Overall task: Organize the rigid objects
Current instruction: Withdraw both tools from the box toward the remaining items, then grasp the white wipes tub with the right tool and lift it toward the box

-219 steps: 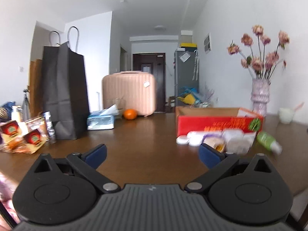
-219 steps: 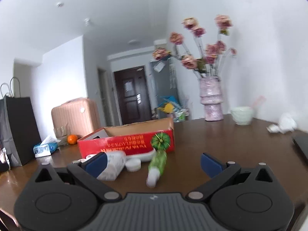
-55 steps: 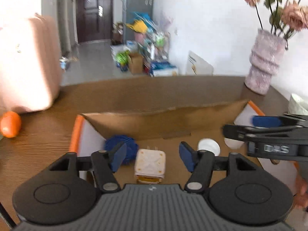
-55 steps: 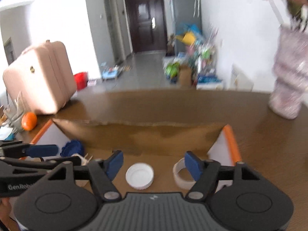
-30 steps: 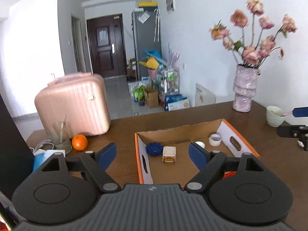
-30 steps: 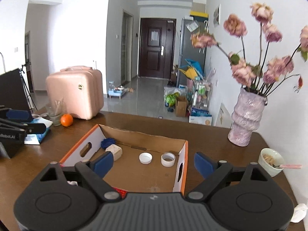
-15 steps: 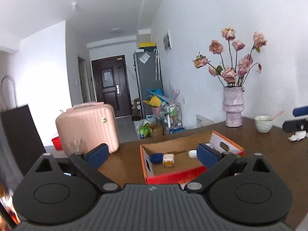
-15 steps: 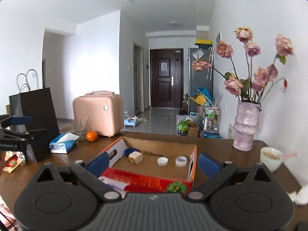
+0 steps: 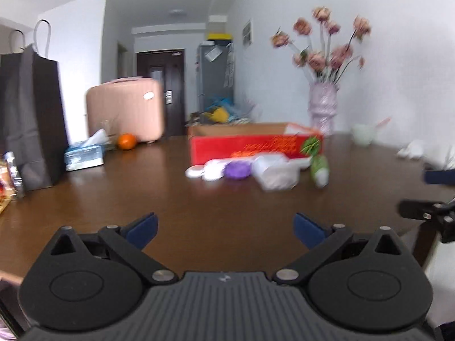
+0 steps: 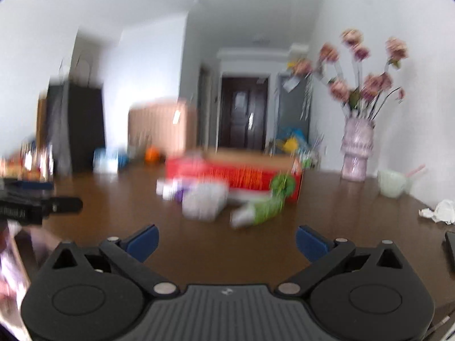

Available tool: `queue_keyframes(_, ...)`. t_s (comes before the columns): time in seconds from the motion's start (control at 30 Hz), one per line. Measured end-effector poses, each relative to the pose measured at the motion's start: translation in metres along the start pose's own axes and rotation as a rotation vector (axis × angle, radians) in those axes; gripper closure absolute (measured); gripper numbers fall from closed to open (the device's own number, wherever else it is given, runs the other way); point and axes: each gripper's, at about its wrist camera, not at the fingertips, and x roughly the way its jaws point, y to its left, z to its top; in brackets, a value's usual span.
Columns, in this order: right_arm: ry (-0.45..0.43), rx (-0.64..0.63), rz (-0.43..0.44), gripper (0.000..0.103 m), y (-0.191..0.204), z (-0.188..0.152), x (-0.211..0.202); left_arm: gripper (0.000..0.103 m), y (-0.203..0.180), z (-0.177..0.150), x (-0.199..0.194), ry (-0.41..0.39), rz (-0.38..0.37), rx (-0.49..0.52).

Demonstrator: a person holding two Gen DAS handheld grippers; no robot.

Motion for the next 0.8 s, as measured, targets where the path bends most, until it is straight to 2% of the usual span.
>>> queue_keyframes(0.03, 0.03, -0.027, -0.023, 0.0, 0.001, -0.005, 0.0, 0.0, 0.001, 0.0, -0.002, -0.008, 0.011, 0.002)
queue_keyframes(0.13, 0.03, -0.027, -0.06, 0.0, 0.0, -0.009, -0.004, 0.0, 0.005, 0.006, -0.001, -0.014, 0.027, -0.028)
queue_keyframes(0.3, -0.005, 0.063, -0.056, 0.0, -0.008, -0.004, -0.005, 0.0, 0.005, 0.005, 0.003, -0.002, 0.016, -0.037)
queue_keyframes(0.5, 0.03, 0.111, -0.053, 0.0, -0.012, -0.007, 0.012, 0.0, -0.001, 0.002, 0.026, 0.04, -0.018, -0.048)
queue_keyframes(0.6, 0.069, 0.092, -0.067, 0.0, -0.012, -0.007, 0.03, 0.0, -0.001, 0.009, 0.044, 0.069, -0.023, -0.046)
queue_keyframes(0.67, 0.082, 0.095, -0.04, 0.003, -0.014, -0.002, 0.042, 0.0, -0.003, 0.017, 0.054, 0.07, -0.04, -0.022)
queue_keyframes(0.8, 0.077, 0.194, 0.037, 0.006, -0.026, 0.017, 0.068, 0.001, -0.007, 0.038, 0.079, 0.08, -0.096, -0.01)
